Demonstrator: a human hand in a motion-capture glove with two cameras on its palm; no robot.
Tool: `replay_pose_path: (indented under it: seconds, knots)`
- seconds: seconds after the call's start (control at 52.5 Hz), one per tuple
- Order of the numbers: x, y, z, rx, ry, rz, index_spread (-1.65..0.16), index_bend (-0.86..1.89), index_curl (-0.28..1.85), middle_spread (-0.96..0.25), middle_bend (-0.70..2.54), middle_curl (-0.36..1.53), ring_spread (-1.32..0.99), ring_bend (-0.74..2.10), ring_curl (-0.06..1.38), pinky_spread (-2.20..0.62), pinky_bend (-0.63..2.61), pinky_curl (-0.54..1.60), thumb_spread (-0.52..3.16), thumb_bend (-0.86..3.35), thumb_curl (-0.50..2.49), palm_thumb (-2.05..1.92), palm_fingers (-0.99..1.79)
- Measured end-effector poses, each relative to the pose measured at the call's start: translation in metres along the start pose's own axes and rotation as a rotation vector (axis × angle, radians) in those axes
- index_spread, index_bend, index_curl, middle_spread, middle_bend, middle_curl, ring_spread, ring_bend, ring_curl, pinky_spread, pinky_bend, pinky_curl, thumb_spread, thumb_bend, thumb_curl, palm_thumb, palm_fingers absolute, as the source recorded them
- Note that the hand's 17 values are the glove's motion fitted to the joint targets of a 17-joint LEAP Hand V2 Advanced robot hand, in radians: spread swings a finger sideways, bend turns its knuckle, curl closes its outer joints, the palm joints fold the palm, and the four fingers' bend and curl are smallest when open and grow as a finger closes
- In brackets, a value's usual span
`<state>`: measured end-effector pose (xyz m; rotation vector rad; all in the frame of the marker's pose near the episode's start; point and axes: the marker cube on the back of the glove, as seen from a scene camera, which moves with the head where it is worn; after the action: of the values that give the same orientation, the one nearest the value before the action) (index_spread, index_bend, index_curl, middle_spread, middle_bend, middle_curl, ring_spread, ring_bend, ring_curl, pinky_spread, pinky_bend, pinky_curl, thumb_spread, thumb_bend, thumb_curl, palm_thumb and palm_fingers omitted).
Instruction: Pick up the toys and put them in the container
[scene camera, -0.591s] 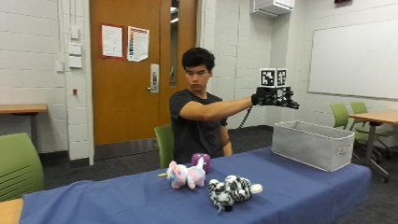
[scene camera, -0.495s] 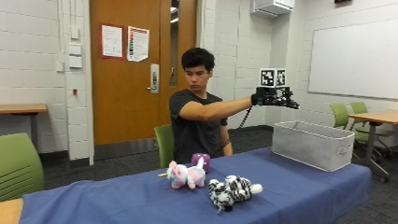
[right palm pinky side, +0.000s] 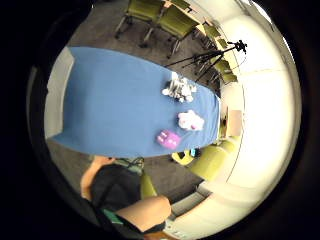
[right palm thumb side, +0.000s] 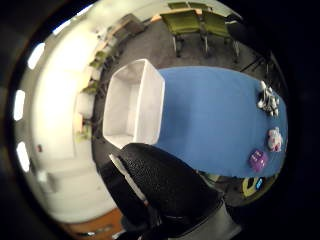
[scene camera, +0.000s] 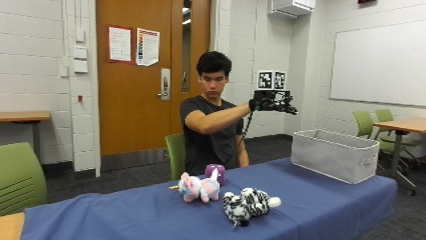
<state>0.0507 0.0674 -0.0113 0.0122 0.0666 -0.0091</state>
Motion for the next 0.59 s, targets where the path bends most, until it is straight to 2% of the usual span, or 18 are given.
replay_pose_path:
  seconds: [0.248, 0.591]
  knots:
    - [0.097, 0.049, 0.015, 0.027, -0.017, 0.082, -0.24, 0.22, 0.33, -0.11, 0.23, 0.28, -0.31, 0.19, 0.15, -0.13, 0.4, 0.28, 0.97, -0.12, 0.05, -0.18, 0.15]
    - [0.187, 0.097, 0.098, -0.022, -0.067, 0.192, -0.24, 0.2, 0.39, -0.1, 0.22, 0.33, -0.32, 0.19, 0.18, -0.13, 0.39, 0.31, 0.97, -0.12, 0.06, -0.18, 0.14]
